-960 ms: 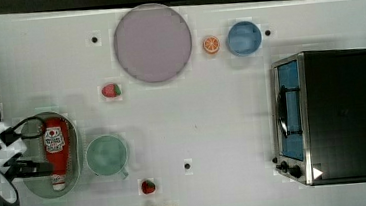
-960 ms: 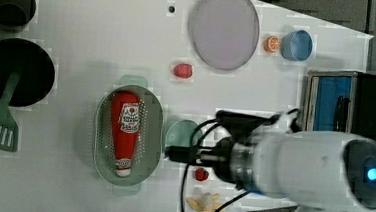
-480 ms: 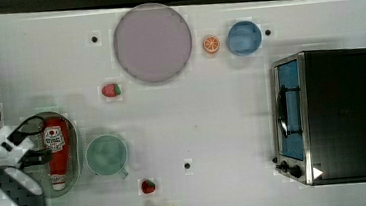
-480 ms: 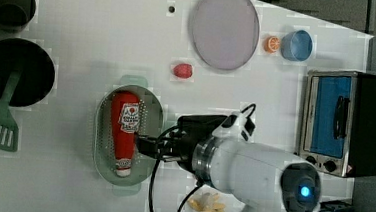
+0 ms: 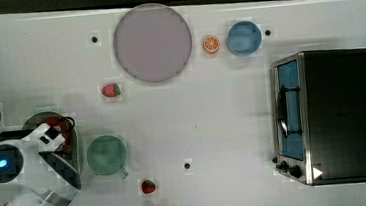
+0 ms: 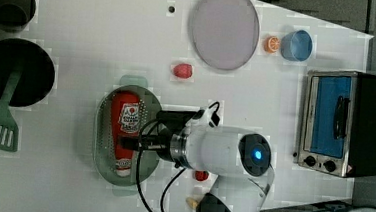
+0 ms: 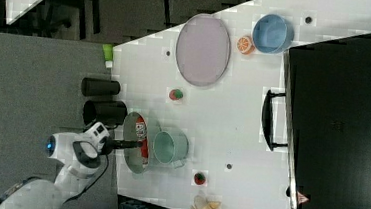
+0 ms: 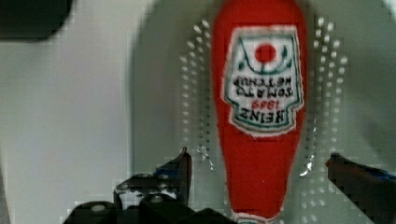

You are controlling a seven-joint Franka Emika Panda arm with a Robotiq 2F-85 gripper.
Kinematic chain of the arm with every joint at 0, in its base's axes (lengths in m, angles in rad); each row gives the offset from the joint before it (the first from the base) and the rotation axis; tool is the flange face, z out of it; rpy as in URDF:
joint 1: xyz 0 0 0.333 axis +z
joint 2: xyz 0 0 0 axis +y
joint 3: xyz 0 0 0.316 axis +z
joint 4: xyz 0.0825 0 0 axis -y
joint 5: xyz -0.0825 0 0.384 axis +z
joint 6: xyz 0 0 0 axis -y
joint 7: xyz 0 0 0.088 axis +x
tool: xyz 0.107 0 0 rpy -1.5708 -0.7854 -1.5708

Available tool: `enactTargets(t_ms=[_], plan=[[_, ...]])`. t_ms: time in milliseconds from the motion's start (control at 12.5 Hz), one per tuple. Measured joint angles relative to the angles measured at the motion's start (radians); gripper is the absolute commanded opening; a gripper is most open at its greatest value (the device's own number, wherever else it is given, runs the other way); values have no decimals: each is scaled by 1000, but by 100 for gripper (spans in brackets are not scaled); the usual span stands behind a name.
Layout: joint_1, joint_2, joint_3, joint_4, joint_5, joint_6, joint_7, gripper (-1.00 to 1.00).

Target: Pick ketchup from strainer and place it on the table

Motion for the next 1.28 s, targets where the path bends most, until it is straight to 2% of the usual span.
enactTargets(t_ms=[480,640,720,960,1040,1280], plan=[[29,129,-57,4,-21,78,6,100],[73,154,-110,45,-28,77,6,100],[94,153,-137,57,-28,80,6,92],[125,151,-162,66,-27,83,7,20],[128,149,-158,66,-26,81,9,12],[142,121,-154,64,-23,78,9,12]])
